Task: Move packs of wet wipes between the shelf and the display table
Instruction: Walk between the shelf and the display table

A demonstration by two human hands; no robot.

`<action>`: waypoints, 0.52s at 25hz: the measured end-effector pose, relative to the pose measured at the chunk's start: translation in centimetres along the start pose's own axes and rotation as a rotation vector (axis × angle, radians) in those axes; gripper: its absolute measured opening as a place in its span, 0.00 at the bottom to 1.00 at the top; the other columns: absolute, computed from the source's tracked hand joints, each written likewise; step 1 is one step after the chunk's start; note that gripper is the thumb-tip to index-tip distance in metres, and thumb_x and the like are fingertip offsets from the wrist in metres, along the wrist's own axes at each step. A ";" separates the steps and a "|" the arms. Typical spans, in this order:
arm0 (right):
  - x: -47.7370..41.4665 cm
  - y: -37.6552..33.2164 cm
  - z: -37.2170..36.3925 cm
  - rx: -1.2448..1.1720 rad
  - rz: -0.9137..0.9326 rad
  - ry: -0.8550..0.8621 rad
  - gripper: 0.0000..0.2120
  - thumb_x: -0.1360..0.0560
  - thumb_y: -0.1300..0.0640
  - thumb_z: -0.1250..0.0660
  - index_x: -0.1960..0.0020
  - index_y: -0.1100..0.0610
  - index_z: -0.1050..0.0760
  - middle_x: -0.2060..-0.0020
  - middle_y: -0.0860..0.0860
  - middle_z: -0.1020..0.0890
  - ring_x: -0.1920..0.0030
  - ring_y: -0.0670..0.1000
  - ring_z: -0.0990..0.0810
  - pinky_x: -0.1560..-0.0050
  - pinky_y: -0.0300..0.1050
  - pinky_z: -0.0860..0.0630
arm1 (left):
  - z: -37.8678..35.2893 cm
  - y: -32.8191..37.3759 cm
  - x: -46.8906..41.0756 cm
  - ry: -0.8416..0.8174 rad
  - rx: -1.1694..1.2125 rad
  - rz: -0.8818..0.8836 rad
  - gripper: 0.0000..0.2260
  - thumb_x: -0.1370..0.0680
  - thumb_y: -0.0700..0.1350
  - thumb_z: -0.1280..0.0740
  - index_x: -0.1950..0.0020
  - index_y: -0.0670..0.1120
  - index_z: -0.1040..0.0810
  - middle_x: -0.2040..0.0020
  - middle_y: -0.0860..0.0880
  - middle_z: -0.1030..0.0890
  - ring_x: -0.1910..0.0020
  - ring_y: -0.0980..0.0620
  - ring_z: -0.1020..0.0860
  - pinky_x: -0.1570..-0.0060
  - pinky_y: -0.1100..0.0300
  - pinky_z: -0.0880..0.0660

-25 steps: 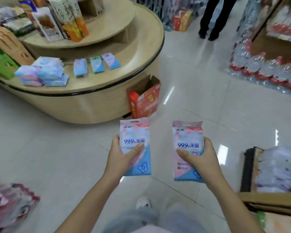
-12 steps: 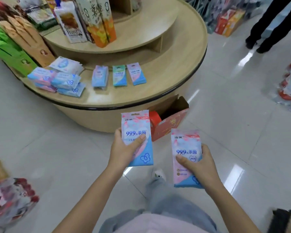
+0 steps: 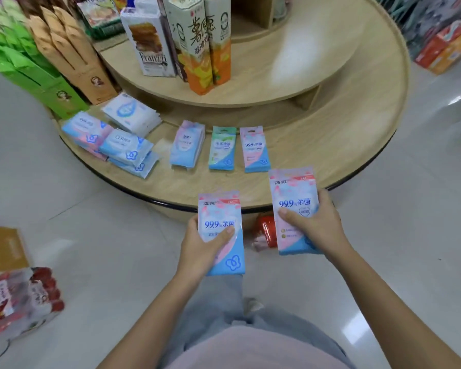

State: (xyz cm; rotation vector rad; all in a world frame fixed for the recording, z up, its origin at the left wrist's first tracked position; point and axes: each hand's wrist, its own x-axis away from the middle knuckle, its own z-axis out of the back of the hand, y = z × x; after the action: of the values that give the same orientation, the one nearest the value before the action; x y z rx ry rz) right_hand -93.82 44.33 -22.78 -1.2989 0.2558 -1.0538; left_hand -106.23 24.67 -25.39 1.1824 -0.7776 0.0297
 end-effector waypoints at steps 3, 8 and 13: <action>-5.4 -0.5 -2.3 -0.021 -0.041 0.004 0.30 0.37 0.53 0.20 0.42 0.54 0.32 0.50 0.48 0.20 0.51 0.47 0.19 0.53 0.47 0.20 | 0.7 2.6 -5.9 0.010 -0.029 -0.008 0.22 0.32 0.48 0.22 0.45 0.49 0.30 0.51 0.55 0.19 0.54 0.57 0.20 0.51 0.58 0.23; -14.7 -1.9 -5.2 -0.027 -0.099 0.039 0.29 0.37 0.52 0.20 0.44 0.53 0.33 0.51 0.47 0.19 0.50 0.50 0.18 0.45 0.57 0.21 | 0.1 7.3 -15.2 -0.022 -0.133 -0.031 0.23 0.31 0.49 0.23 0.42 0.47 0.29 0.48 0.54 0.19 0.50 0.55 0.20 0.50 0.58 0.24; -24.3 -1.2 -8.4 -0.009 -0.137 -0.054 0.29 0.35 0.56 0.21 0.42 0.57 0.34 0.53 0.46 0.21 0.50 0.50 0.19 0.44 0.58 0.22 | -3.4 9.3 -21.7 -0.029 -0.211 -0.038 0.22 0.30 0.48 0.24 0.43 0.47 0.31 0.53 0.57 0.22 0.56 0.64 0.23 0.62 0.74 0.28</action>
State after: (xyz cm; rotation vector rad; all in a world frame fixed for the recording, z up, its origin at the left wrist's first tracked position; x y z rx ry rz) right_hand -113.27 57.15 -33.76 -1.3661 0.1323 -1.1319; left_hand -124.36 39.23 -30.44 0.9984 -0.7640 -0.0993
